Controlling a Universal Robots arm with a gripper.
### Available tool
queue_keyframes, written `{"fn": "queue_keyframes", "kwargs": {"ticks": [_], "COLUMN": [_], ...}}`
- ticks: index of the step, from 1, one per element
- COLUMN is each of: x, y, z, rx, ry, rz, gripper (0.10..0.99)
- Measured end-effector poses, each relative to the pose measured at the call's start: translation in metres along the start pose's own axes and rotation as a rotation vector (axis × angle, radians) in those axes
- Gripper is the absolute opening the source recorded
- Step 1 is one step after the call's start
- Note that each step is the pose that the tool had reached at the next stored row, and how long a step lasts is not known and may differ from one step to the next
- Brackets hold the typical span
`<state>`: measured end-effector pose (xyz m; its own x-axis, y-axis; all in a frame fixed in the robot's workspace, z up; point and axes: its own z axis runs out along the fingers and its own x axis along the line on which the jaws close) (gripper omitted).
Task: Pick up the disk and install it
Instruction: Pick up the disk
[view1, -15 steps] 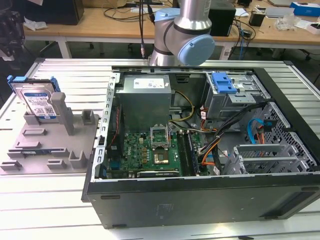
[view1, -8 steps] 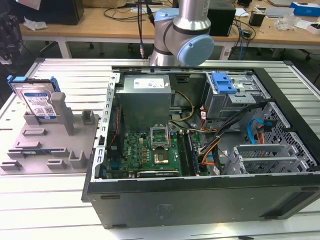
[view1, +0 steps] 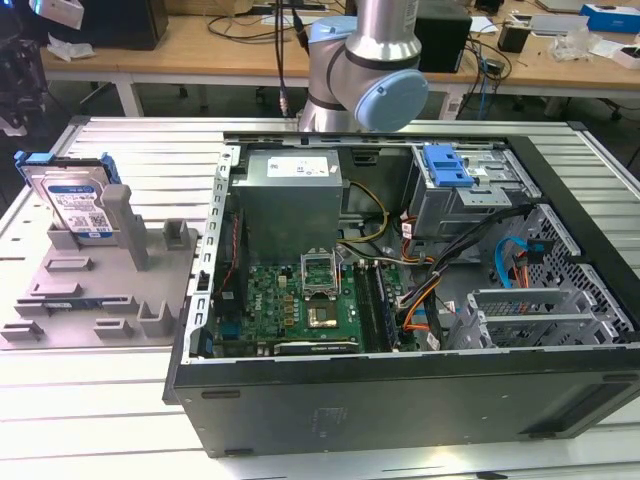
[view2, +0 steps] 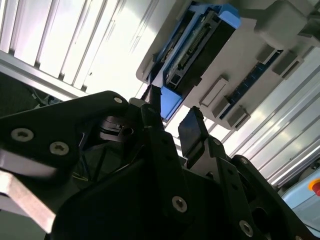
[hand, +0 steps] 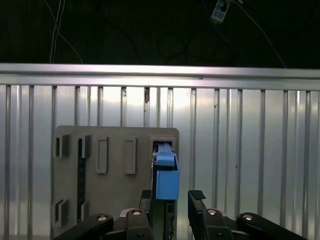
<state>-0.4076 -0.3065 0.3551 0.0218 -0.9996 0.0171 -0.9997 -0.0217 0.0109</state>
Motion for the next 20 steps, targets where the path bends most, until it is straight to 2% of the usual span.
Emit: {"fn": "queue_keyframes", "kwargs": {"ticks": [20], "x": [-0.0003], "y": [0.0032], "z": [0.0157], "rx": [0.000], "ry": [0.0005], "rz": [0.000], "gripper": [0.424]}}
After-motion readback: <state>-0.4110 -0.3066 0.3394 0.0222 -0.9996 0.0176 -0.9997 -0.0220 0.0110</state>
